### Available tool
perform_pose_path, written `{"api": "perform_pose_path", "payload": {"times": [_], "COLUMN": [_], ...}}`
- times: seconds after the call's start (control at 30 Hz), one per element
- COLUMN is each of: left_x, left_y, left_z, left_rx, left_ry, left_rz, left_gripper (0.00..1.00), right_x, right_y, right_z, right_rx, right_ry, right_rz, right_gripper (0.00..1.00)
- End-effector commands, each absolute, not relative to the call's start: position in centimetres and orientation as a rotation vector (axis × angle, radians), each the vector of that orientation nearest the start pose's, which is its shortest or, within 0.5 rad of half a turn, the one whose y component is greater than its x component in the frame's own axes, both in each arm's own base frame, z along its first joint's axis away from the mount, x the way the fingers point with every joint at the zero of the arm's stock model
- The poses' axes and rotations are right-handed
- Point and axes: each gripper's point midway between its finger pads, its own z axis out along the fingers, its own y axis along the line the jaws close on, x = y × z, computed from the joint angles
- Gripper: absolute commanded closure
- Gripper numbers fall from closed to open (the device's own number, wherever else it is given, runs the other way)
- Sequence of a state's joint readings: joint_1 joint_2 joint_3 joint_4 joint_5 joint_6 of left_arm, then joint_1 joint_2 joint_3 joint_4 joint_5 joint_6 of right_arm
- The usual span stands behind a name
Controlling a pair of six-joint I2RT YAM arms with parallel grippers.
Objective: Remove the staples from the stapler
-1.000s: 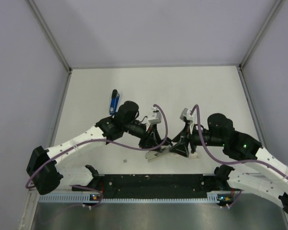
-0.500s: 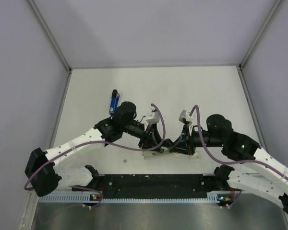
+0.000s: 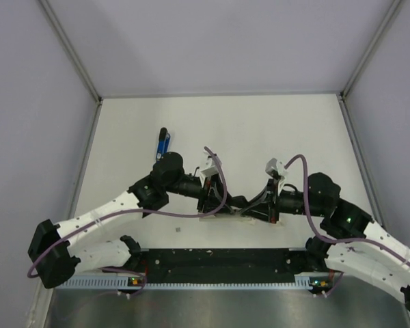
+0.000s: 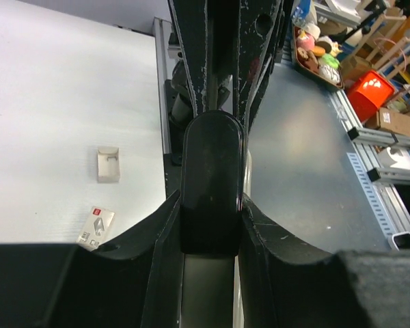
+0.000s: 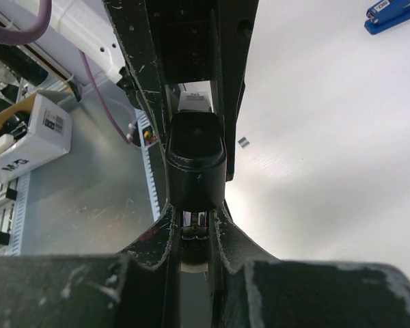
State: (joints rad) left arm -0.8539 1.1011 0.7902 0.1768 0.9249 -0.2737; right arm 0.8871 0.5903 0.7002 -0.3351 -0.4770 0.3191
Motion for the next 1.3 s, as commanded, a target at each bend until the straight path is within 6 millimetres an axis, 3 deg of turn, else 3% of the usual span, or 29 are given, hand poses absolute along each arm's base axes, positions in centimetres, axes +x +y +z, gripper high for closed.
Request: {"api": "perform_pose_path", "payload": {"times": [0.0, 0.5, 0.7, 0.97, 1.27], "left_x": [10.9, 11.3, 12.3, 15.5, 19.4], "left_y": [-33.3, -31.4, -30.1, -27.8, -26.3], "left_z": [35.1, 38.9, 40.7, 42.5, 42.1], "left_rx": [1.116, 0.961, 0.807, 0.534, 0.304], "left_ry": [1.143, 1.038, 0.984, 0.941, 0.961], "left_rz": [-1.49, -1.418, -1.382, -1.272, -1.168], "left_gripper": [1.0, 1.0, 1.0, 1.0, 1.0], "right_x": [7.9, 7.2, 7.4, 8.7, 9.2], "right_y": [24.6, 24.4, 25.1, 27.7, 31.6], "right_z": [23.2, 21.0, 20.2, 19.4, 18.9], "right_rx": [-0.861, -0.795, -0.75, -0.668, -0.644], "right_ry": [1.867, 1.891, 1.884, 1.858, 1.847], "right_rz": [1.282, 1.349, 1.392, 1.477, 1.545], "right_gripper": [1.0, 1.0, 1.0, 1.0, 1.0]}}
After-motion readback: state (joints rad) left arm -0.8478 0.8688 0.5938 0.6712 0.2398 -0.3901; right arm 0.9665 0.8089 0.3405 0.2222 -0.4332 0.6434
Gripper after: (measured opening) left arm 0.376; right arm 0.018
